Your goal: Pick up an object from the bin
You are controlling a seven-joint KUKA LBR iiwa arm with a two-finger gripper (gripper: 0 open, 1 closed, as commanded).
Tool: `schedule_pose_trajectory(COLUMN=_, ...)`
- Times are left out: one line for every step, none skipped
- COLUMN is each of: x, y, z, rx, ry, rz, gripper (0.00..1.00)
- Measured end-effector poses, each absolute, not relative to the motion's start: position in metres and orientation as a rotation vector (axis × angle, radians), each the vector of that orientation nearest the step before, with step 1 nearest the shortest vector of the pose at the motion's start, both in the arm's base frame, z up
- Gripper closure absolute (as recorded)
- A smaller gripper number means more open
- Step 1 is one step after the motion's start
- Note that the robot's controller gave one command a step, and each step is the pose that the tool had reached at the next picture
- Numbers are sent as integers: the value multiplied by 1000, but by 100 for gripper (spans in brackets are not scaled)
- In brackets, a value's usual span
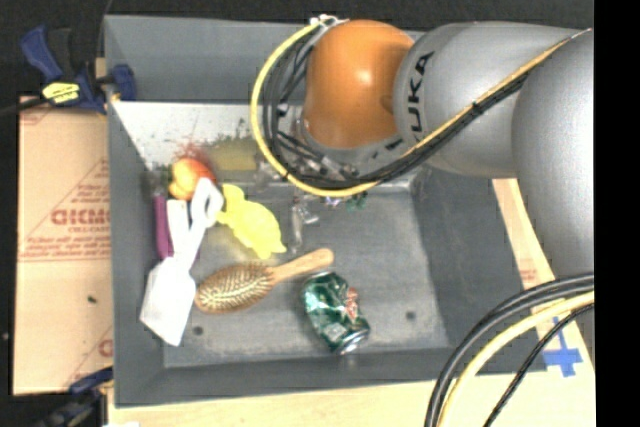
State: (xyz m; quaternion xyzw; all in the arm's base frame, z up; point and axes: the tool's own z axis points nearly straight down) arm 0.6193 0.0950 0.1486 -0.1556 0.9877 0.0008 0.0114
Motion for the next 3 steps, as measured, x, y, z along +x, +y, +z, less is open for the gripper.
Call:
schedule_pose_trajectory(x=610, y=41, z=88, rx=-573, ry=3088, rz=-8, gripper=0)
schedule_pose_trajectory(x=613, y=59, z=103, rx=-877, ry=2992, rz=-4, gripper=0)
schedule_pose_trajectory(x=604, y=39, z=71, rx=-1100, ry=2932, rz=-9, gripper=0)
